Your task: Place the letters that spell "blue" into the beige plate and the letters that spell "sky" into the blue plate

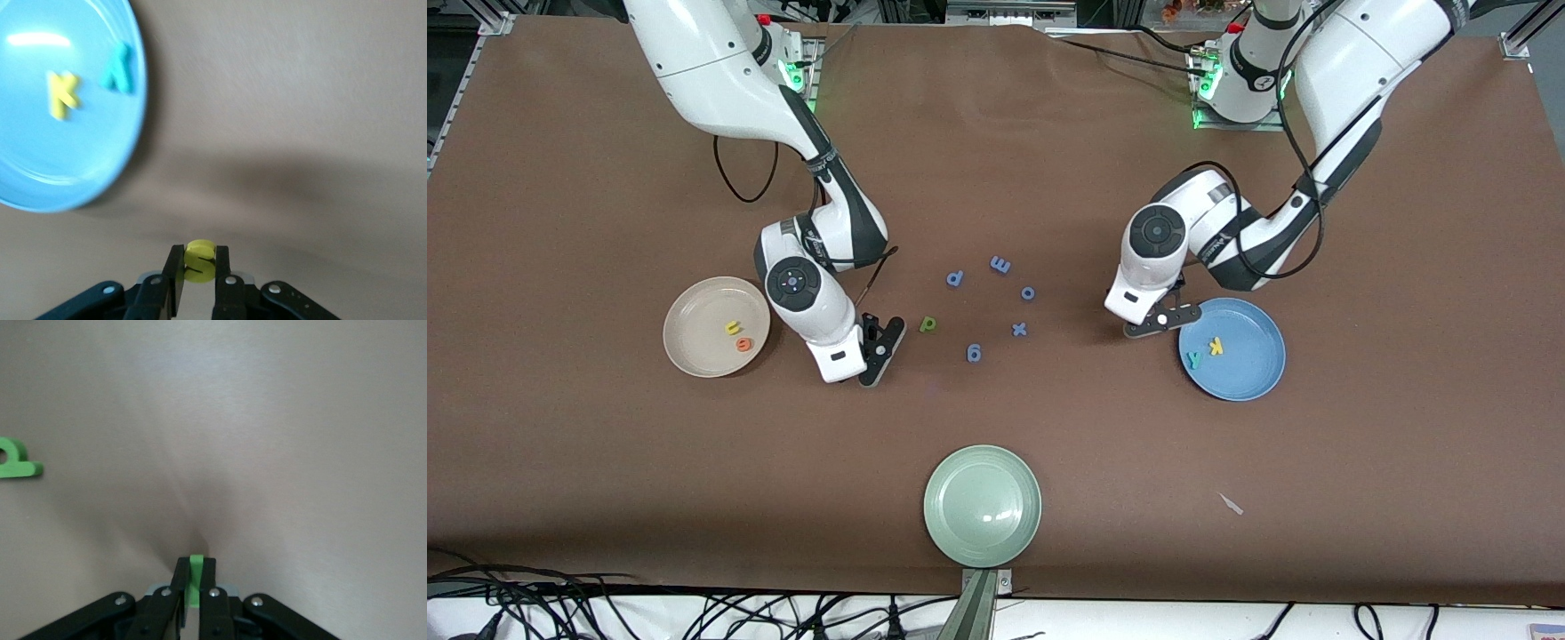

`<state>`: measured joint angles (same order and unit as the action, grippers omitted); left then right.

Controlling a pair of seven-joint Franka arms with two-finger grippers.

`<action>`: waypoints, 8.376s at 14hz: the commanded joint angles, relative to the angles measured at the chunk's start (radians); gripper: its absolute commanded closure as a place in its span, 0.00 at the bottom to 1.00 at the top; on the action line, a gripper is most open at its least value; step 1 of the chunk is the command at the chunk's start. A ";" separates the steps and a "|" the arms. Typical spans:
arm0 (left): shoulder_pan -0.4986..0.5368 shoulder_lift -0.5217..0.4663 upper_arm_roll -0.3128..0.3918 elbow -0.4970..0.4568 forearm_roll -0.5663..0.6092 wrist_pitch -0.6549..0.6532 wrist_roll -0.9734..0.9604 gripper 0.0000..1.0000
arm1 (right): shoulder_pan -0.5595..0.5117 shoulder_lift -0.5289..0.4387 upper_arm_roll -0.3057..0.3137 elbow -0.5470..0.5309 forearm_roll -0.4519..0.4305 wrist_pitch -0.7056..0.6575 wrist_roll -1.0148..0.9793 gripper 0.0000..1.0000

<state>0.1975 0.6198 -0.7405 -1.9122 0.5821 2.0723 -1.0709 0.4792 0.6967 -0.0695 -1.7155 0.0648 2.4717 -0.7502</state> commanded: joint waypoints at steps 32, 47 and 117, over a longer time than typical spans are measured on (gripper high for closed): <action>-0.025 -0.512 0.366 0.292 -0.556 -0.393 0.940 0.00 | -0.013 -0.069 -0.001 0.103 0.081 -0.344 1.160 0.00; -0.122 -0.584 0.567 0.302 -0.561 -0.469 0.987 0.00 | 0.193 0.029 0.001 0.077 0.089 -0.149 1.717 0.03; -0.127 -0.581 0.558 0.321 -0.564 -0.469 0.979 0.00 | -0.313 -0.684 0.024 -0.013 -0.111 -0.749 0.721 0.00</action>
<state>0.0715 0.0478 -0.1849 -1.5963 0.0432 1.6107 -0.1097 0.2250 0.0902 -0.0802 -1.6746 -0.0457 1.7187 -0.0301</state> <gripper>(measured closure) 0.000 0.000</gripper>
